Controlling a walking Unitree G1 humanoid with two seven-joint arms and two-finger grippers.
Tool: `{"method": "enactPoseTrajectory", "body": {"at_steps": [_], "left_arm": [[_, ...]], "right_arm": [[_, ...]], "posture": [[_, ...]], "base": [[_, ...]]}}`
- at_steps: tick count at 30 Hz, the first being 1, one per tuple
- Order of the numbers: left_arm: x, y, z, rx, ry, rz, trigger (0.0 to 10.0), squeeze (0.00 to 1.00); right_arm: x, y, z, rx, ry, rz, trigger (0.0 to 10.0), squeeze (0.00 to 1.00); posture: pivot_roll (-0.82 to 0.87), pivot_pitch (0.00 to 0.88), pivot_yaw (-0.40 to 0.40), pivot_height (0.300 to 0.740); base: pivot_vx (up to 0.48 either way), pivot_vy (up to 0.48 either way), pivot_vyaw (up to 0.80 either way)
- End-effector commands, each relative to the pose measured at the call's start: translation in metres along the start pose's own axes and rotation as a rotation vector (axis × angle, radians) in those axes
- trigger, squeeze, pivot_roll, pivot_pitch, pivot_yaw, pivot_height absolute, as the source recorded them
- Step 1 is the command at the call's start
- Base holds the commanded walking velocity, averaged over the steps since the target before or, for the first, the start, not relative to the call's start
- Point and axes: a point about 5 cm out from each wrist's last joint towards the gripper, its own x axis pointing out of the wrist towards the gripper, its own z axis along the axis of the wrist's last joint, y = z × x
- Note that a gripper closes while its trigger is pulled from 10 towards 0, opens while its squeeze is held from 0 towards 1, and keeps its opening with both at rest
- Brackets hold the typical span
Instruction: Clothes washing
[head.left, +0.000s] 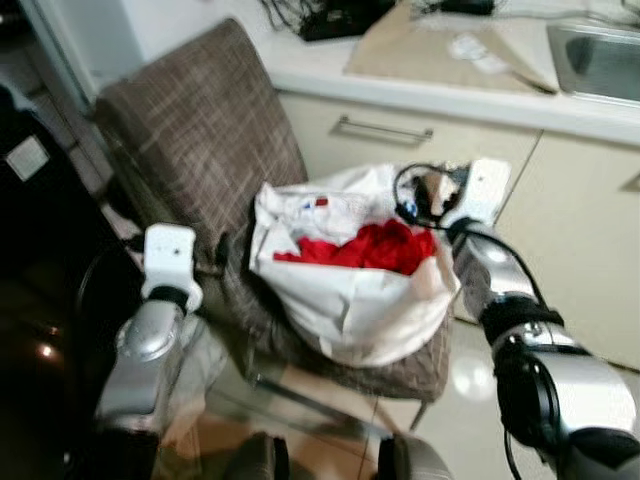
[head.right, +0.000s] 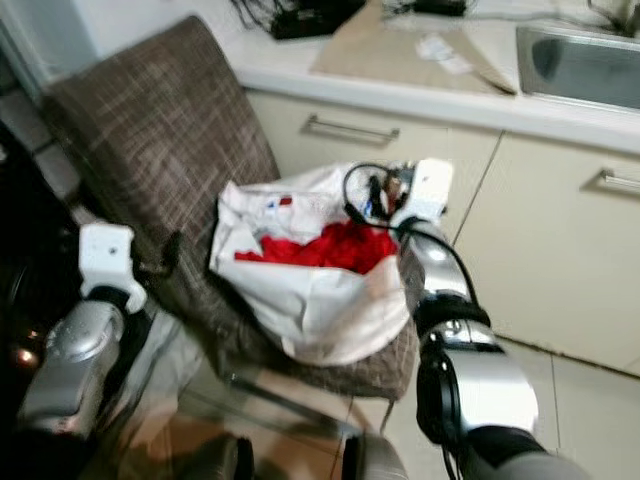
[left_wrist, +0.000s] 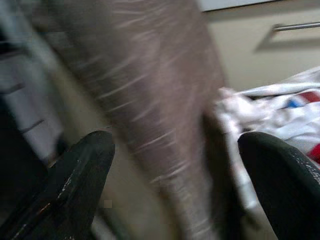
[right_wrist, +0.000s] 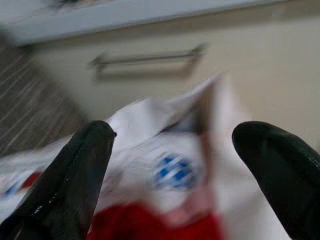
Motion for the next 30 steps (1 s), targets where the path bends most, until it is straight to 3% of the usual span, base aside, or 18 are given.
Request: {"method": "enactPoseTrajectory", "body": {"at_steps": [1,8,13,16,25,26,30], "left_arm": [[-0.002,0.008,0.007,0.004,-0.018,0.030,10.0,0.00],[-0.019,0.020,0.021,0.018,-0.039,0.080,10.0,0.00],[-0.052,0.036,0.024,0.050,0.009,0.123,10.0,0.00],[-0.066,0.039,0.024,0.059,0.041,0.137,10.0,0.00],[-0.073,0.042,0.031,0.060,0.063,0.150,10.0,0.00],[-0.074,0.040,0.032,0.070,0.070,0.141,10.0,0.00],[-0.072,0.036,0.035,0.089,0.068,0.130,10.0,0.00]], "right_arm": [[0.003,0.008,-0.001,-0.016,0.047,0.040,10.0,0.00],[0.003,0.009,-0.010,0.050,0.135,0.005,10.0,0.00],[-0.002,-0.005,-0.023,-0.001,0.183,-0.097,10.0,0.00],[-0.006,-0.010,-0.031,0.037,0.211,-0.150,10.0,0.00],[-0.014,-0.011,-0.054,0.093,0.309,-0.192,10.0,0.00],[-0.016,-0.011,-0.059,0.094,0.338,-0.195,0.0,0.00],[-0.018,-0.011,-0.065,0.126,0.368,-0.206,0.0,0.00]], "posture": [[0.10,0.045,0.022,0.682],[0.17,0.102,-0.008,0.682],[0.23,0.206,-0.007,0.682],[0.25,0.235,-0.004,0.682],[0.26,0.254,-0.002,0.682],[0.25,0.257,-0.003,0.682],[0.25,0.247,-0.012,0.682]], "base": [[0.000,0.000,0.00],[0.000,0.000,0.00],[0.000,0.000,0.00],[0.000,0.000,0.00],[0.000,0.000,0.00],[0.000,0.000,0.00],[0.000,0.000,0.00]]}}
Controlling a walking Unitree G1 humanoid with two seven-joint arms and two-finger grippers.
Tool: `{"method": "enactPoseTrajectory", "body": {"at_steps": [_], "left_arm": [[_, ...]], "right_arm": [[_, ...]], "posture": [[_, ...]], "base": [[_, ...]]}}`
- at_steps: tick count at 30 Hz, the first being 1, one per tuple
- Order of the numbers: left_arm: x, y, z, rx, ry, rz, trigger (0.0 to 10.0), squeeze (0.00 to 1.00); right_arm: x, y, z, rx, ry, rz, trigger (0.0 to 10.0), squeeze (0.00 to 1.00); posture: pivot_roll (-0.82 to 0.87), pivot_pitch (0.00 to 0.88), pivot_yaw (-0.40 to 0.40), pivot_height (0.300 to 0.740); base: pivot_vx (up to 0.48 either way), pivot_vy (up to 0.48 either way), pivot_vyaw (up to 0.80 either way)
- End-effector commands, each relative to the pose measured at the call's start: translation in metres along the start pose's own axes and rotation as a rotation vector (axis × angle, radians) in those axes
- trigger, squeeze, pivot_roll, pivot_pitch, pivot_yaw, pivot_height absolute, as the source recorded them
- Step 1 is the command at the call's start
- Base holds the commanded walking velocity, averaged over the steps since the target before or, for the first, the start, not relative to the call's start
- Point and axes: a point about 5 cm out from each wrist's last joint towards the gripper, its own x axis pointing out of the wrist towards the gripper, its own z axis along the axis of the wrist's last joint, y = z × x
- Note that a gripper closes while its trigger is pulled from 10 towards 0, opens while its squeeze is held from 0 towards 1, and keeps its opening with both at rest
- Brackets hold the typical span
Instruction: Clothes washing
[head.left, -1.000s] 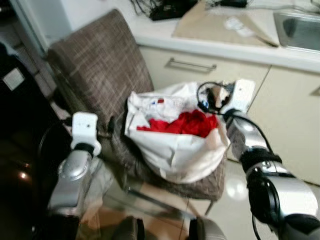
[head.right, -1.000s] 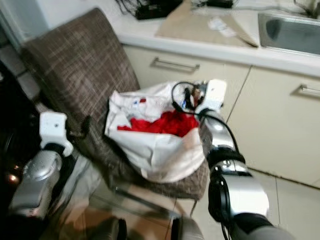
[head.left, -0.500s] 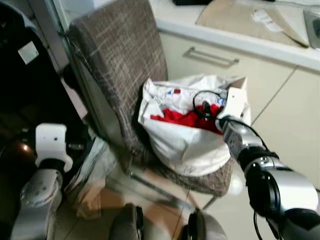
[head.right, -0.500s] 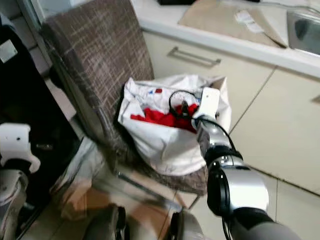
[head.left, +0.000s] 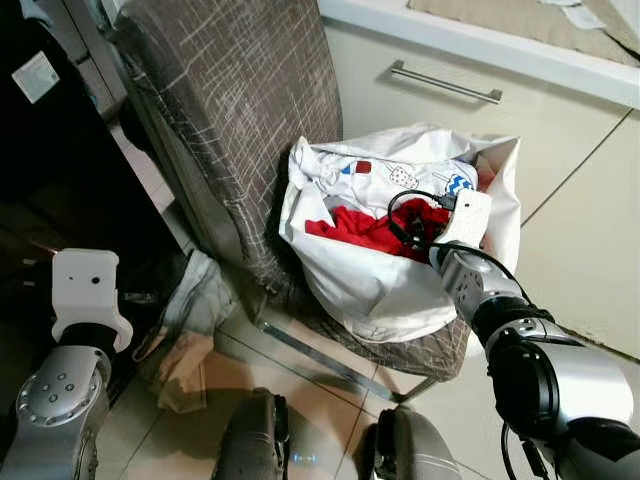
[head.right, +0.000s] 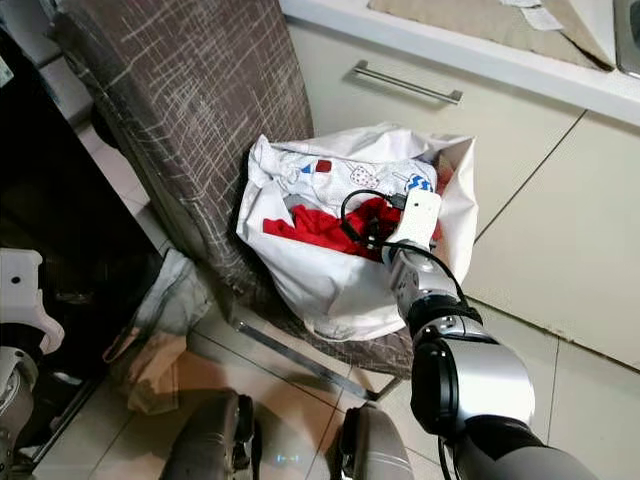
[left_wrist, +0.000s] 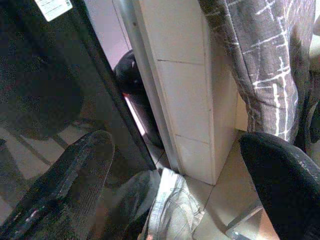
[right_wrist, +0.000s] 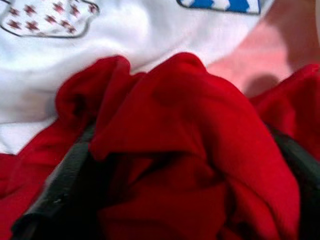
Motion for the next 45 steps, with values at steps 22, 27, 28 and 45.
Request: {"method": "enactPoseTrajectory", "body": {"at_steps": [22,27,28,45], "left_arm": [[0.042,-0.051,-0.001,-0.002,-0.022,-0.087,10.0,0.00],[0.062,-0.065,-0.008,0.032,0.027,-0.105,10.0,0.00],[0.064,-0.066,-0.009,0.035,0.036,-0.105,10.0,0.00],[0.099,-0.028,0.012,-0.030,-0.074,0.170,10.0,0.00]], "right_arm": [[-0.001,0.002,-0.017,-0.023,0.060,0.012,0.0,0.00],[-0.001,0.014,-0.011,-0.099,0.009,0.079,0.0,0.00],[-0.001,0.016,-0.009,-0.110,0.002,0.088,0.0,0.00],[-0.022,0.043,0.088,-0.384,-0.550,0.346,0.0,0.00]], "posture": [[0.08,0.074,-0.063,0.682],[0.06,0.000,-0.077,0.682],[0.06,0.000,-0.077,0.682],[-0.03,0.000,-0.033,0.682]], "base": [[0.000,0.000,0.00],[0.000,0.000,0.00],[0.000,0.000,0.00],[0.000,0.000,0.00]]}}
